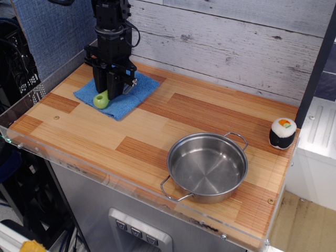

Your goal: Move the spatula to the left of the bottle behind the pot

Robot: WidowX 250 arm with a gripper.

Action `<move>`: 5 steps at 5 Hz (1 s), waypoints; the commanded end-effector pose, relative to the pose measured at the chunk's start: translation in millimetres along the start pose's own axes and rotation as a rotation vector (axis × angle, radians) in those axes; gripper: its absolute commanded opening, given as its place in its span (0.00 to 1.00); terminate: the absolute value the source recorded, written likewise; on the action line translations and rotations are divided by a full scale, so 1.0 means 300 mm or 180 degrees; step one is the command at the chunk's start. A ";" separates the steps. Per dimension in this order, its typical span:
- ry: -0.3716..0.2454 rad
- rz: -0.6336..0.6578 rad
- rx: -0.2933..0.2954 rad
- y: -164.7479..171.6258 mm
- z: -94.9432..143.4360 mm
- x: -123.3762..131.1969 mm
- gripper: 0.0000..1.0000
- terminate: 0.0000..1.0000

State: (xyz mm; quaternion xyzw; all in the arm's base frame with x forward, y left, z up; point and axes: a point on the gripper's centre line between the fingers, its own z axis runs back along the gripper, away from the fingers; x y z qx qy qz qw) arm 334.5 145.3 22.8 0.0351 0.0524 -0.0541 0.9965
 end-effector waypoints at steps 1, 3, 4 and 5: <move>-0.0643 0.0606 0.0163 0.002 0.322 -0.120 0.00 0.00; -0.0598 0.0556 -0.0126 -0.242 0.448 -0.054 0.00 0.00; -0.0434 0.0628 -0.0212 -0.399 0.431 0.027 0.00 0.00; -0.0430 0.0853 -0.0414 -0.555 0.402 0.097 0.00 0.00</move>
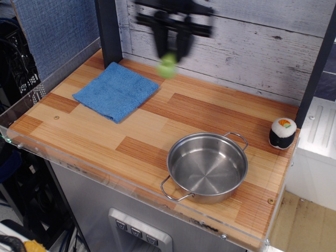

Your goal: Move the spatula to the left of the bottle behind the pot

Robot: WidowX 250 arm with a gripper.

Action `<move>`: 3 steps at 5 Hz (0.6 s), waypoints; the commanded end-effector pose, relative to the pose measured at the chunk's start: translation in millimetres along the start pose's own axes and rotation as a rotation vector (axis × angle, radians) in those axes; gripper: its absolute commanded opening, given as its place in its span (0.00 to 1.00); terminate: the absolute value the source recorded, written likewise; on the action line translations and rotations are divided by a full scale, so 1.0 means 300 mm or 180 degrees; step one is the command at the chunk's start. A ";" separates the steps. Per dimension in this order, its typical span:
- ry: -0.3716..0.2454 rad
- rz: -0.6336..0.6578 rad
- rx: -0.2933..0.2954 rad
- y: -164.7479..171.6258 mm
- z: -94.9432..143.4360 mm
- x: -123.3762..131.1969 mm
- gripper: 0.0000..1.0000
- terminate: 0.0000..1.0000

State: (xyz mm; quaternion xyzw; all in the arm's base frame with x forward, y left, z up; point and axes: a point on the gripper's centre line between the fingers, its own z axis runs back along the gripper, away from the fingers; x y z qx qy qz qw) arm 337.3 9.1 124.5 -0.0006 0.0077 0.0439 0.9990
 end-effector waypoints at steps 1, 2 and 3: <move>-0.0194 0.0399 -0.0083 -0.305 -0.034 0.043 0.00 0.00; -0.0203 0.0409 0.0057 -0.404 -0.089 0.017 0.00 0.00; -0.0301 0.0337 0.0139 -0.411 -0.135 0.013 0.00 0.00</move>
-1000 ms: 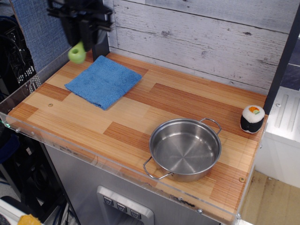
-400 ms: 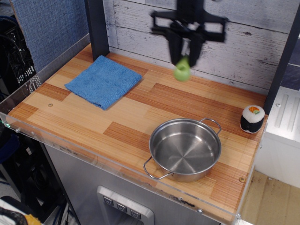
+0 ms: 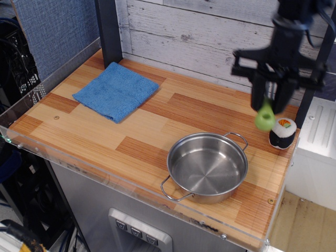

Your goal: Move the spatula to the left of the bottle behind the pot

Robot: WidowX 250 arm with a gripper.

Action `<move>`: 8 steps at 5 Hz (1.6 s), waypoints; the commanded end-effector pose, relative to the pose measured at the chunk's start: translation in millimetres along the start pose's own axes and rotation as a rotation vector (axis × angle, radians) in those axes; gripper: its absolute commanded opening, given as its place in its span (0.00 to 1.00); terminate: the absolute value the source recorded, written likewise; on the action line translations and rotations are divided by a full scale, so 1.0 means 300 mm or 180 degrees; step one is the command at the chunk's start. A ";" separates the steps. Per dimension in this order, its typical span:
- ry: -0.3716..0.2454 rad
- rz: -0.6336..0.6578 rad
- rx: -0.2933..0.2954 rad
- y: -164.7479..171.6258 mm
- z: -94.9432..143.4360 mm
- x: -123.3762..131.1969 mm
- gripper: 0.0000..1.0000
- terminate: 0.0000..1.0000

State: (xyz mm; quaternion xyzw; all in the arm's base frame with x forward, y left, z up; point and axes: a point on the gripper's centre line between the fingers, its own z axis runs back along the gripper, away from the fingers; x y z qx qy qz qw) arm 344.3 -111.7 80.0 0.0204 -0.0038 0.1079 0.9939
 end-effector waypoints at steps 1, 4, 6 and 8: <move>-0.0226 -0.0381 0.0139 0.023 -0.025 0.052 0.00 0.00; -0.0125 -0.0417 0.0171 0.176 -0.030 0.159 0.00 0.00; 0.0036 -0.0535 0.0115 0.111 -0.110 0.121 0.00 0.00; 0.0239 -0.0680 0.0156 0.098 -0.164 0.110 1.00 0.00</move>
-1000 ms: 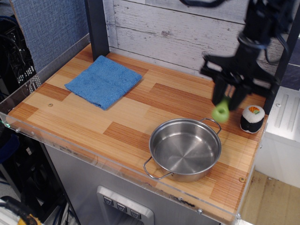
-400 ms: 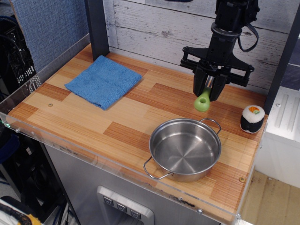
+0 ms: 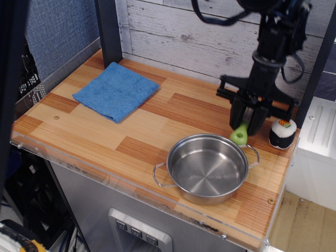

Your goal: Move the spatula to the left of the bottle behind the pot

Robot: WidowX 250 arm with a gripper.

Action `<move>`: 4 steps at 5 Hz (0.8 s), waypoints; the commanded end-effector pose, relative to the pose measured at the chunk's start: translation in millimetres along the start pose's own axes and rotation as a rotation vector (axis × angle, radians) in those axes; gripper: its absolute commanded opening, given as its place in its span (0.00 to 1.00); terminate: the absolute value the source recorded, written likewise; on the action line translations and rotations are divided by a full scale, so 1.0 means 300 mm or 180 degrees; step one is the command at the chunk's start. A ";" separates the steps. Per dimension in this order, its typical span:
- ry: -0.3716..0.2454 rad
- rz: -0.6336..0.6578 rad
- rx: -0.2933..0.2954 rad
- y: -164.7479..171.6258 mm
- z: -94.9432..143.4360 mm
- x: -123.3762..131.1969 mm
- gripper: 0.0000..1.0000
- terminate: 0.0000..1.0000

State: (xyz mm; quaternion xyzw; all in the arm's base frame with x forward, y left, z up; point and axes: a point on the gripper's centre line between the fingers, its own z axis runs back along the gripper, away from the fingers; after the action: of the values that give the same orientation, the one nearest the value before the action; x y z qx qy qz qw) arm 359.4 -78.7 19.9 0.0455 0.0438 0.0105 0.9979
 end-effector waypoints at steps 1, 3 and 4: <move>-0.0092 -0.0052 -0.0043 0.032 0.078 0.033 1.00 0.00; -0.0663 -0.0037 -0.0147 0.074 0.288 -0.029 1.00 0.00; -0.0980 0.0062 -0.0184 0.082 0.393 -0.087 1.00 0.00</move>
State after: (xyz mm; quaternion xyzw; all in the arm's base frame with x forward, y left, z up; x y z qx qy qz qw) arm 341.2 -67.2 124.7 0.0210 -0.0849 0.0145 0.9961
